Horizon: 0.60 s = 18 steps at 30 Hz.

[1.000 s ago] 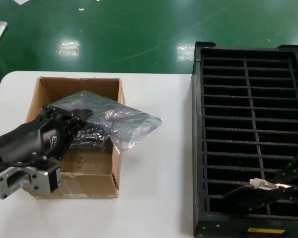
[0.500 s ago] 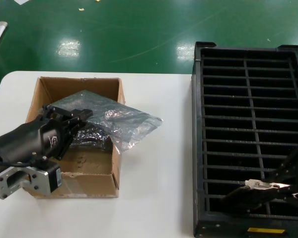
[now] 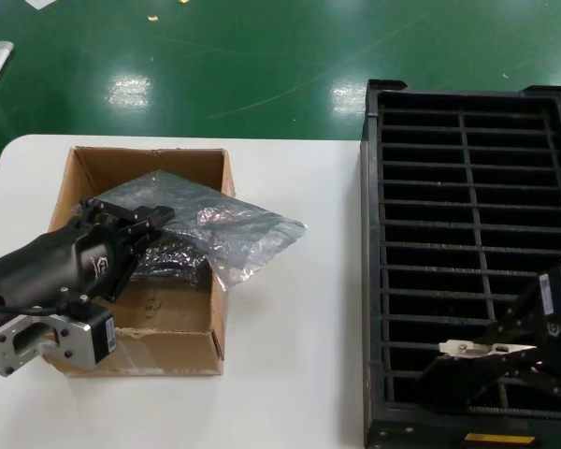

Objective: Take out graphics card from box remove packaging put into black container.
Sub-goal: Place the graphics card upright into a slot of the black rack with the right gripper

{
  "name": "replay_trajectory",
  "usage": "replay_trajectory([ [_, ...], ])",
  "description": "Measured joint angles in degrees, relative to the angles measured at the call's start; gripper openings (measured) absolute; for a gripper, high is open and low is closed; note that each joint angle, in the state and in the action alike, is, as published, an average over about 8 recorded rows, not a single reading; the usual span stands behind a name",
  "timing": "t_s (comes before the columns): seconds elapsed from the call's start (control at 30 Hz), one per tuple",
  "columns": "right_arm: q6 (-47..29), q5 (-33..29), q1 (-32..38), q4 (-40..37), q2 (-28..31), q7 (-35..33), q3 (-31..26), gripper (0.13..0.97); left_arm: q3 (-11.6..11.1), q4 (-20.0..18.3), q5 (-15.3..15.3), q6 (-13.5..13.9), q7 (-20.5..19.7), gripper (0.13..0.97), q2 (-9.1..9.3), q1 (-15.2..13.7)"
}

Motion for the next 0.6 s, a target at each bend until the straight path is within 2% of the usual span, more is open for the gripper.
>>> replay_trajectory([
  [0.6, -1.4, 3.3, -0.2, 1.7, 0.0, 1.4, 1.0, 0.185, 0.0, 0.0, 0.0, 0.0, 0.0, 0.138, 0.0, 0.0],
])
